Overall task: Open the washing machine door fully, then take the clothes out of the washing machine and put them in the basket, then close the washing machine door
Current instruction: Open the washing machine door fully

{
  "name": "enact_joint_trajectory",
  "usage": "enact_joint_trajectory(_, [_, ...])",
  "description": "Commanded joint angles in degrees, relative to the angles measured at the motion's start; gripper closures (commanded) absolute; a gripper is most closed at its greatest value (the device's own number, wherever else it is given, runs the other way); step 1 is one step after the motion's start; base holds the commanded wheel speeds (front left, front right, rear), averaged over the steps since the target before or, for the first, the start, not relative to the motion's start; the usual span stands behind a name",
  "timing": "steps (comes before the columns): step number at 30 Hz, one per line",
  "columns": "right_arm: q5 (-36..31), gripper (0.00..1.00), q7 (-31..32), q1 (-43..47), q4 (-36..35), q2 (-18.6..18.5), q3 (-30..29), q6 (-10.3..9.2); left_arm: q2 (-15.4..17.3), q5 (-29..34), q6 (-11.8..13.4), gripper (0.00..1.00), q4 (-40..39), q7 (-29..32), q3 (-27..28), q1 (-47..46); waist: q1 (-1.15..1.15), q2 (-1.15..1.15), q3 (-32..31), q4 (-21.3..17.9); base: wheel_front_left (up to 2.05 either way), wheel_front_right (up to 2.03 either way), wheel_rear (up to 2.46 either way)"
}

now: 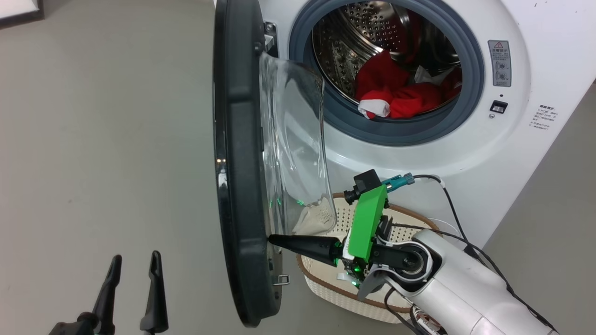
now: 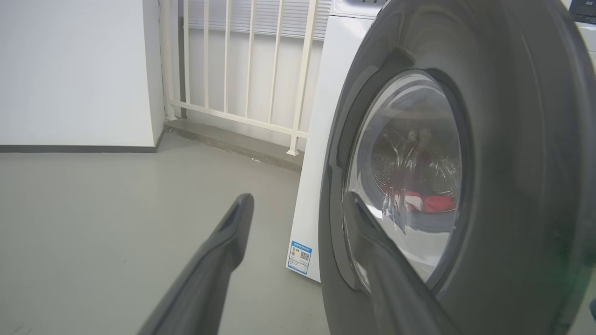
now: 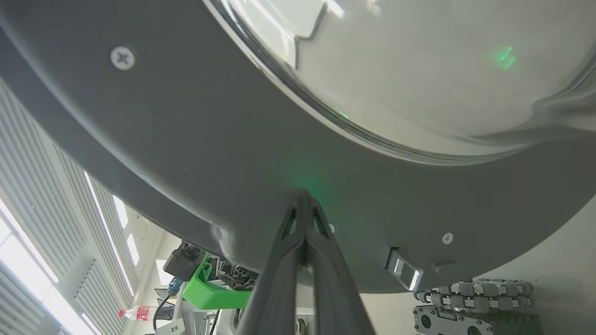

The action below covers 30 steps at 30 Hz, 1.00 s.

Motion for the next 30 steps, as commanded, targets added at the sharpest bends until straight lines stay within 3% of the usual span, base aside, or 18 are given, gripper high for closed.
enact_joint_trajectory(1, [1.1,1.0,-0.4,-1.6,-1.4,1.4,0.5,0.31,0.7,-0.4,0.4,0.0,-1.7,-0.3,2.0,-0.5,0.0,0.0,0.0,0.0,0.0,0.0,0.0])
enact_joint_trajectory(13, [1.1,1.0,-5.4,-2.0,-0.3,1.4,2.3,0.31,0.7,-1.1,0.9,0.0,-1.2,-0.3,2.1,-0.6,0.0,0.0,-0.5,-0.5,0.0,0.0,0.0])
enact_joint_trajectory(14, [0.2,0.62,-6.1,-2.0,-0.3,1.4,2.1,0.31,0.7,-1.0,0.9,0.0,-1.0,-0.3,2.1,-0.7,0.0,0.0,-0.5,-0.5,0.0,0.0,0.0])
enact_joint_trajectory(15, [-1.0,0.16,-6.8,-2.0,-0.4,1.4,2.0,0.31,0.7,-0.9,0.8,0.0,-0.9,-0.3,2.0,-0.7,0.0,0.0,-0.5,-0.6,0.0,0.0,0.0])
enact_joint_trajectory(16, [-2.2,0.0,-7.2,-1.8,-0.6,1.4,1.7,0.31,0.7,-0.7,0.7,0.0,-0.8,-0.3,1.9,-0.8,0.0,0.0,-0.5,-0.6,0.0,0.0,0.0])
enact_joint_trajectory(24, [-11.9,0.0,-13.4,1.9,-4.1,-2.0,-1.4,0.31,0.7,-0.3,0.2,0.0,-0.1,-0.3,1.8,-1.2,0.0,0.0,-0.8,-1.1,0.0,0.0,0.0])
enact_joint_trajectory(30, [-24.8,0.0,-24.6,4.4,-4.6,-6.6,1.6,0.31,0.7,0.2,0.0,0.0,0.8,-0.3,1.5,-1.2,0.0,0.0,-1.8,-1.7,0.0,0.0,0.0])
